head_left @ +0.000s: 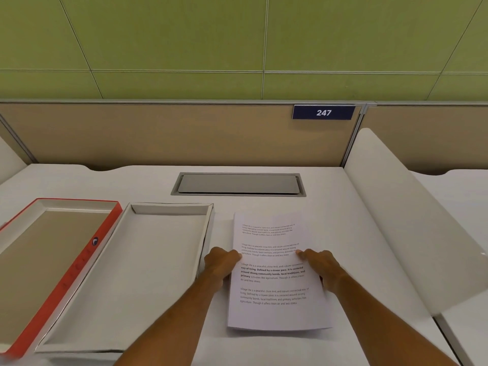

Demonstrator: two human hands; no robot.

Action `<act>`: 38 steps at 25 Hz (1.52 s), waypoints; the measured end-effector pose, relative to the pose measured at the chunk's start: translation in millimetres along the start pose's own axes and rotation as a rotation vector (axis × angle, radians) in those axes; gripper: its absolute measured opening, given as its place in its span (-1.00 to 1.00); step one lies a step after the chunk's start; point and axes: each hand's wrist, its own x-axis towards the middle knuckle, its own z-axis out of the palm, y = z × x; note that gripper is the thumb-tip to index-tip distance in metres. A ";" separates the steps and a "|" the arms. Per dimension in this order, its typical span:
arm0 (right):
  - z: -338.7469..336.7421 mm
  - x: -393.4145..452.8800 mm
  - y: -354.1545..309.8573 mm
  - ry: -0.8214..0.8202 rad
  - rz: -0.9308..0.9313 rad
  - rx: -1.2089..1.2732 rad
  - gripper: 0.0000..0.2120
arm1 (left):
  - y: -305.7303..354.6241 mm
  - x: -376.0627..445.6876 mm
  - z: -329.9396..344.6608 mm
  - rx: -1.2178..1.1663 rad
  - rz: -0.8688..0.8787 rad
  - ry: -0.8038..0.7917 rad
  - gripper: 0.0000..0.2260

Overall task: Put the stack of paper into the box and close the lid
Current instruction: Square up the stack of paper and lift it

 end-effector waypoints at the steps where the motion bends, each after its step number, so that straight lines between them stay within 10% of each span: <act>1: -1.0 0.9 0.3 -0.004 0.010 0.028 -0.60 | -1.6 2.3 -0.8 -0.026 -0.017 0.005 -0.85; 11: -12.3 1.7 -14.1 -0.050 0.009 0.050 -0.96 | 6.3 11.4 -8.0 -0.120 0.001 -0.079 -0.88; 21: -47.8 -39.7 -57.3 -0.033 -0.589 0.102 -0.85 | 64.5 -26.8 -45.8 -0.056 0.510 -0.011 -0.89; 29: -47.5 -56.0 -48.6 -0.070 -0.656 0.134 -0.77 | 61.3 -47.3 -43.1 0.034 0.595 0.052 -0.86; 33: -43.0 -77.7 -83.4 -0.125 -0.792 0.266 -0.54 | 94.6 -64.4 -40.8 -0.229 0.691 -0.038 -0.72; 38: -35.8 -93.1 -127.8 0.035 -0.862 0.466 -0.82 | 135.9 -78.0 -36.2 -0.536 0.698 -0.048 -0.82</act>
